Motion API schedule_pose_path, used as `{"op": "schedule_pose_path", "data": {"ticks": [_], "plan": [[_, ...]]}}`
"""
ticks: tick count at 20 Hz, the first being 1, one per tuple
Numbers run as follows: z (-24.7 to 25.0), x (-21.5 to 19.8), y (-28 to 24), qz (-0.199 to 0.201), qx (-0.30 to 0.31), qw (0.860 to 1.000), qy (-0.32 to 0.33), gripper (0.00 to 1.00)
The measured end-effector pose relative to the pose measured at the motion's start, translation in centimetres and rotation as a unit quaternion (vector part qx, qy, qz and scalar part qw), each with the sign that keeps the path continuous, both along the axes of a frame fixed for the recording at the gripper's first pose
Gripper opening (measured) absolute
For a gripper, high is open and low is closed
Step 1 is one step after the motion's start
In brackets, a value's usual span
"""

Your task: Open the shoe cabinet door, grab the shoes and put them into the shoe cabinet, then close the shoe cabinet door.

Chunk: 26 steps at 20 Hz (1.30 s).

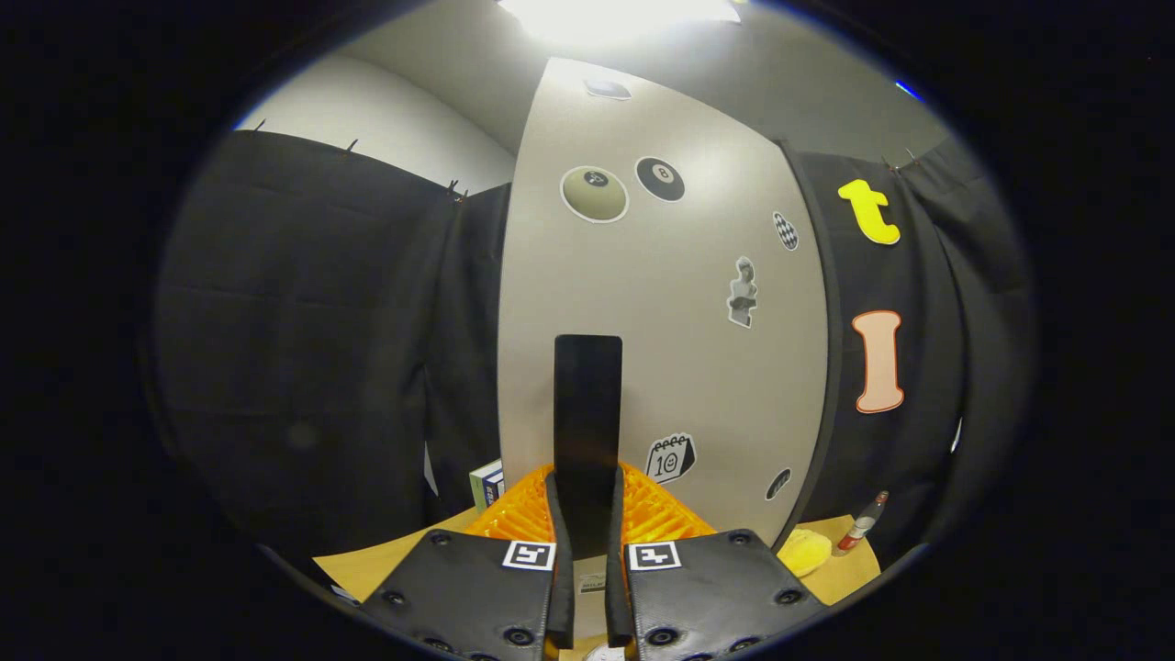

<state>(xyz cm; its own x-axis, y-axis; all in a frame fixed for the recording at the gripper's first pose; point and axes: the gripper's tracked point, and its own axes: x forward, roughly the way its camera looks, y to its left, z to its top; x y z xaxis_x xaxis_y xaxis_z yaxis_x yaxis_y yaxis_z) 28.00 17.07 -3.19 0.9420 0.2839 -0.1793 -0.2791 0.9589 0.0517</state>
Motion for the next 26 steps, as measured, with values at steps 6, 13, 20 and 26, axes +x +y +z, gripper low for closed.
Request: {"op": "schedule_pose_path", "data": {"ticks": [6, 13, 20, 26], "plan": [[0.4, -1.4, -1.6, -0.013, 0.002, 1.0, 0.001, 0.15], [0.9, -3.8, -5.1, -0.036, 0.001, 0.999, 0.005, 0.14], [1.3, -5.6, -10.2, -0.08, -0.008, 0.997, 0.007, 0.14], [1.5, -6.3, -14.4, -0.126, -0.021, 0.992, 0.005, 0.13]]}}
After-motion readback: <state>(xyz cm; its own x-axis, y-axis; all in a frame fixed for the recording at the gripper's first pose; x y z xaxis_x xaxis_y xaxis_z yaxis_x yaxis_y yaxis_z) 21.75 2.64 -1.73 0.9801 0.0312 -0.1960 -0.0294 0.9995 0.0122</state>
